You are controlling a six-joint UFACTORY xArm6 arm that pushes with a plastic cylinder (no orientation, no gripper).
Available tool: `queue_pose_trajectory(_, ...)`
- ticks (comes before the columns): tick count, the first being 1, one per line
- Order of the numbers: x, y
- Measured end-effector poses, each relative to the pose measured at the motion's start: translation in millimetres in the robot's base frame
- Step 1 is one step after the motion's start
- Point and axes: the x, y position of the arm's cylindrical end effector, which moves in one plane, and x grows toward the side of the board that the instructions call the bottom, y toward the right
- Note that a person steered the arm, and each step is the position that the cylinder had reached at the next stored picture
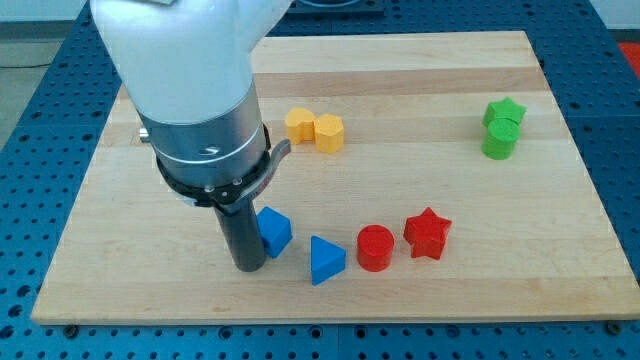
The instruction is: Move the red circle to the top left of the red star
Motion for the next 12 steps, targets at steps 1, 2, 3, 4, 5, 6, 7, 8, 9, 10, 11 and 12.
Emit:
queue_pose_trajectory(1,30,12)
queue_pose_trajectory(2,46,50)
queue_pose_trajectory(3,46,98)
queue_pose_trajectory(4,46,182)
queue_pose_trajectory(5,39,261)
queue_pose_trajectory(6,-8,278)
queue_pose_trajectory(7,-48,266)
queue_pose_trajectory(8,-66,230)
queue_pose_trajectory(9,-66,204)
queue_pose_trajectory(10,-57,194)
queue_pose_trajectory(11,-39,194)
queue_pose_trajectory(12,-38,194)
